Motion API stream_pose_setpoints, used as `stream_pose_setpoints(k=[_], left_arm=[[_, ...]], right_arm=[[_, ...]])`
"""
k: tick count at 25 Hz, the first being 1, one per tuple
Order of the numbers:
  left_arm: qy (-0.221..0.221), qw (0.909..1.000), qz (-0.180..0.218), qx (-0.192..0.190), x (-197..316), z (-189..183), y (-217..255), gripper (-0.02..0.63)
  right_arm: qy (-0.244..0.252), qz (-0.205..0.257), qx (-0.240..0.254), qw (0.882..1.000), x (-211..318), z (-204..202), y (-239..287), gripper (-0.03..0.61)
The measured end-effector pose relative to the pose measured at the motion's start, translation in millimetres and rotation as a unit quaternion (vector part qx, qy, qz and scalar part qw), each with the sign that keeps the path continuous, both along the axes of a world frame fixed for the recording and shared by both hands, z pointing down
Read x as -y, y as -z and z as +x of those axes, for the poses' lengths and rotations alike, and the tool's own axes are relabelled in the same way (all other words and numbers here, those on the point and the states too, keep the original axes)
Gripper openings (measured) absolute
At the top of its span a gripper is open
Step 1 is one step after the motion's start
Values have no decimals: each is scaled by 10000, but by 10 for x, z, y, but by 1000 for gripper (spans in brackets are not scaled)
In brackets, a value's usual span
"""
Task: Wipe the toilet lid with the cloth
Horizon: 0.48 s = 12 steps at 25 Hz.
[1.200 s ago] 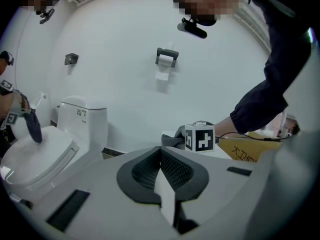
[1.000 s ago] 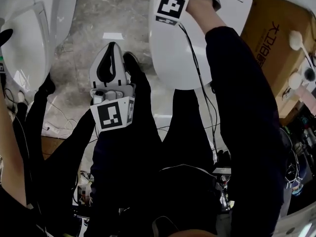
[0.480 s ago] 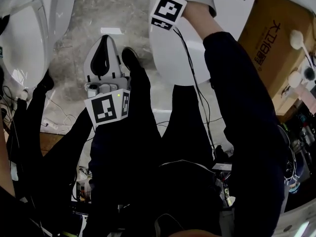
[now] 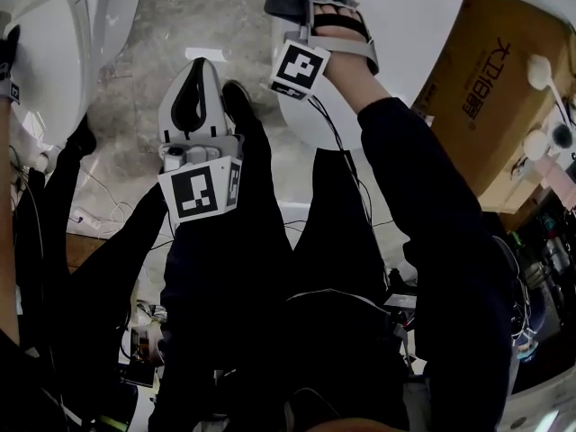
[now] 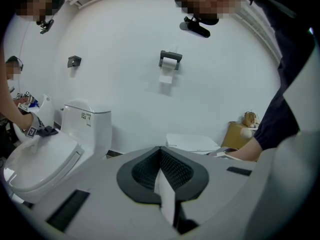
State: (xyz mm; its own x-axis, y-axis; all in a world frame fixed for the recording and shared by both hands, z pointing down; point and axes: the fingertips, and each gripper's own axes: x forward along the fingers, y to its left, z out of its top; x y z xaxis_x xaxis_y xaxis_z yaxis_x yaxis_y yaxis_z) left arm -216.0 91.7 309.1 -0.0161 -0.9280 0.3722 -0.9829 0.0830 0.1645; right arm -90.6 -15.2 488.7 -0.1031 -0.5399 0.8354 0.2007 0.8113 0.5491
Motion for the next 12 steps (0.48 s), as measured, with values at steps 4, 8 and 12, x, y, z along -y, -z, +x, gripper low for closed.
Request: stream_pose_setpoints(k=[4, 8, 12], left_arm=[[-2, 10000, 31, 78, -40, -14, 81, 14], [124, 9999, 17, 72, -131, -64, 30, 15], [239, 9996, -137, 19, -288, -49, -81, 14]], right_arm=[[24, -143, -80, 9999, -342, 89, -39, 69], [118, -238, -98, 9996, -657, 124, -55, 69], [201, -496, -84, 9985, -1087, 170, -90, 69]])
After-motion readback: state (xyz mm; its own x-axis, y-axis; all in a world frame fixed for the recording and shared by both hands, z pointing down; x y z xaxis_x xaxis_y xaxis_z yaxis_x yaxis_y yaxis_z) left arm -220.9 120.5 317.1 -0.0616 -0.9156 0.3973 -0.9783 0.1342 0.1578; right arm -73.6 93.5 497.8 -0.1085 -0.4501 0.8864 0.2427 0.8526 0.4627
